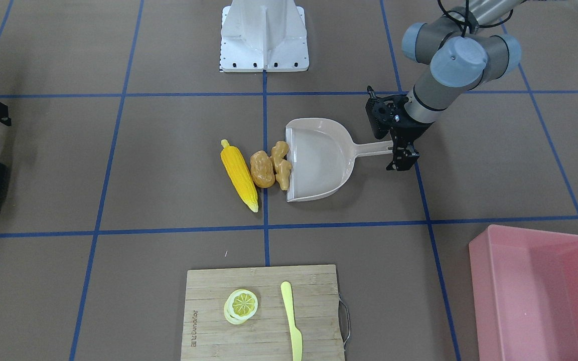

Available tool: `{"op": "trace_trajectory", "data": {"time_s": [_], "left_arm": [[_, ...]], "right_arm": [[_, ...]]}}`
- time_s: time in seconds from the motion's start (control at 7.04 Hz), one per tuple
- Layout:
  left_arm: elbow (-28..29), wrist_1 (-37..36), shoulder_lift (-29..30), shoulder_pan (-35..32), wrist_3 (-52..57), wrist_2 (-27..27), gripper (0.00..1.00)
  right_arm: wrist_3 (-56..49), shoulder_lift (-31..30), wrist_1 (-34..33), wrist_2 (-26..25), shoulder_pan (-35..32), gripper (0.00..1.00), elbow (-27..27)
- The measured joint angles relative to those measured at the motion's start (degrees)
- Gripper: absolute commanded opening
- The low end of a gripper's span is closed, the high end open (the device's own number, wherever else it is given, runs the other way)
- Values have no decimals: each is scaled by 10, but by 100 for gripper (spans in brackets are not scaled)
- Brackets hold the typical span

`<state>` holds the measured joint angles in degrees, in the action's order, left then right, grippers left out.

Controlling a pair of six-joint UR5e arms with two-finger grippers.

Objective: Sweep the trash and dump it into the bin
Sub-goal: 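Grasp the white-handled brush with the right gripper and lift it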

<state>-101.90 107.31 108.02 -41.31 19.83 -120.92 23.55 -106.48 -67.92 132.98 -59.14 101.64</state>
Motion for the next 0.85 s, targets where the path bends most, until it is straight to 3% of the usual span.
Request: {"op": "trace_trajectory", "data": {"time_s": [0.14, 0.28, 0.43, 0.57, 0.85], "left_arm": [[2, 14, -2, 0, -1, -1, 99], [4, 28, -2, -1, 0, -2, 99], [8, 41, -3, -2, 1, -2, 99], [12, 52, -5, -3, 2, -2, 99], [15, 68, -10, -6, 3, -12, 97]], "right_arm": [[0, 0, 0, -1, 0, 59, -1], [0, 0, 0, -3, 1, 48, -1], [-1, 1, 0, -5, 1, 18, -2], [-1, 3, 1, -7, 1, 0, -2], [-2, 5, 1, -8, 1, 0, 0]]}}
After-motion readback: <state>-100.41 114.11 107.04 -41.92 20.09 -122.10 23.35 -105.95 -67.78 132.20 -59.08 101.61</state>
